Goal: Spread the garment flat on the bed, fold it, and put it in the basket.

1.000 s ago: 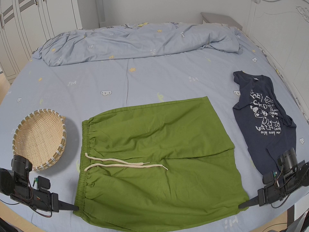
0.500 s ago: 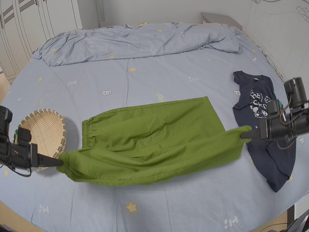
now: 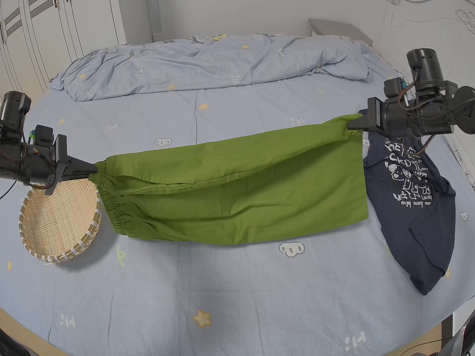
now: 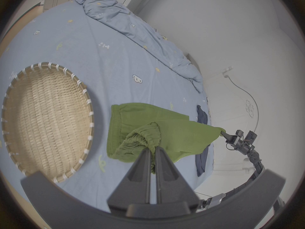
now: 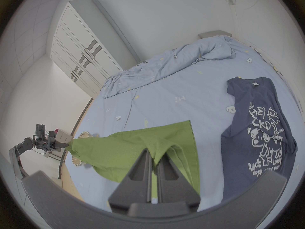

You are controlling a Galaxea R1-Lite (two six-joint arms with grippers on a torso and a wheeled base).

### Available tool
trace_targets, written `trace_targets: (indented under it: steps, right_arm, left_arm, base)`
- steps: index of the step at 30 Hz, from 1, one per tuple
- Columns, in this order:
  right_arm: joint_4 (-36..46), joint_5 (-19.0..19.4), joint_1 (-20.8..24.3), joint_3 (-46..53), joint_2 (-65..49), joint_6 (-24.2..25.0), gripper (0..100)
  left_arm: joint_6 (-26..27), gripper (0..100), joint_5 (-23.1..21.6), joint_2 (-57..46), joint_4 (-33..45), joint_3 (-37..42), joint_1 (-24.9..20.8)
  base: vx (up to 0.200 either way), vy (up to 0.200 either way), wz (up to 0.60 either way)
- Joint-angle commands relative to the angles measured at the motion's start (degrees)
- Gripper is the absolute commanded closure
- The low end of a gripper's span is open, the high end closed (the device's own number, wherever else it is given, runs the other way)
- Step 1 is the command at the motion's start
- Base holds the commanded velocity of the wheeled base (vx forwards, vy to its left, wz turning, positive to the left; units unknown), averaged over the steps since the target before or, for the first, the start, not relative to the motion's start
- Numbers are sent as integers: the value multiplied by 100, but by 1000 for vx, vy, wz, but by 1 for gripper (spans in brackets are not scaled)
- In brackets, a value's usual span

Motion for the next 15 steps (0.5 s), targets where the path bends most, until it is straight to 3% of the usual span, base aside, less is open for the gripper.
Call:
trace_targets:
  steps: [1, 8, 13, 15]
  right_arm:
    - [30, -146, 10, -867, 1060, 13, 100]
    - [144, -146, -113, -1455, 1544, 4, 100]
    - [452, -111, -25, -1183, 1297, 13, 100]
    - [575, -15, 142, -726, 621, 21, 100]
  left_arm:
    - [-130, 100, 175, 924, 14, -599, -128]
    - [-95, 100, 183, 1320, -3, -757, -110]
    - [-25, 100, 157, 1381, 5, -705, -128]
    - [19, 100, 131, 1434, -3, -696, -128]
  base:
    - [0, 0, 0]
    - [0, 0, 0]
    - [0, 0, 0]
    - [0, 0, 0]
